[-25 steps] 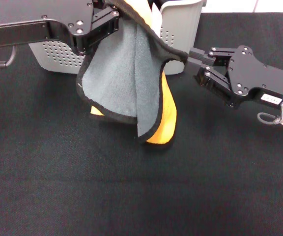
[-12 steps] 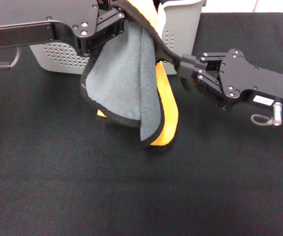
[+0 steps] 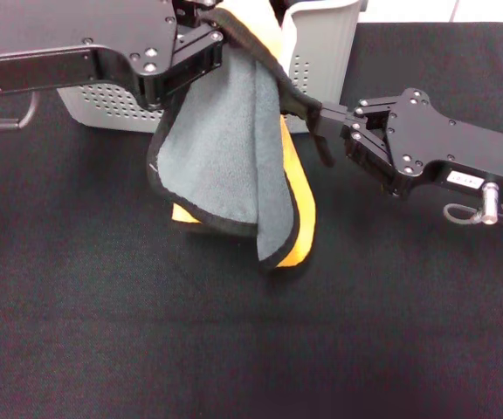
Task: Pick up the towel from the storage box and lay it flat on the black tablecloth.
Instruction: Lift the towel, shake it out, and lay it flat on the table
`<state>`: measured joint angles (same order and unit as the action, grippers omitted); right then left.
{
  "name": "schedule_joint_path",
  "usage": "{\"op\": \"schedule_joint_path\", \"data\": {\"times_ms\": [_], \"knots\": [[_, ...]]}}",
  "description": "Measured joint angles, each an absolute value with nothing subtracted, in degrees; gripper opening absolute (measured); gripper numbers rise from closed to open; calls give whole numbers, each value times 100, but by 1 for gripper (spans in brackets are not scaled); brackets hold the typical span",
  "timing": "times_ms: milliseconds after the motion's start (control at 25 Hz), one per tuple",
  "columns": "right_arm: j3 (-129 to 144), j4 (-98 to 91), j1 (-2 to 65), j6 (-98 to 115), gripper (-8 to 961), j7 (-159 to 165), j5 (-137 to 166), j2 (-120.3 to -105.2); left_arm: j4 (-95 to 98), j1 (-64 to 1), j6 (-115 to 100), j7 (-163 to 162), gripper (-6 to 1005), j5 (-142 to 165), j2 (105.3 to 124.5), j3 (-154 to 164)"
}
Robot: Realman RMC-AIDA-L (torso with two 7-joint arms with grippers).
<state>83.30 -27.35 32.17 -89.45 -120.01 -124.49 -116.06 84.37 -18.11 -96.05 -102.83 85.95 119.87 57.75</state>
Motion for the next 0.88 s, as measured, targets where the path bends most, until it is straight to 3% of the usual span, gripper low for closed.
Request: {"op": "schedule_joint_path", "data": {"times_ms": [120,520,880], "knots": [[8318,-2776,3160,-8986,2,-12011,-12468,-11604,8432,-1752,-9606,-10270,32,8646,11987,5774],[8244,-2961,2989,-9383,1,-12027,-12569,-11577,8363,-1727,-9679,-10240,35,8831,11982,5778],[7639,-4155,2673,-9685,1,-11535,-12584,-11567,7623,-1691,-9805,-9865,107,8971,11976,6175]]}}
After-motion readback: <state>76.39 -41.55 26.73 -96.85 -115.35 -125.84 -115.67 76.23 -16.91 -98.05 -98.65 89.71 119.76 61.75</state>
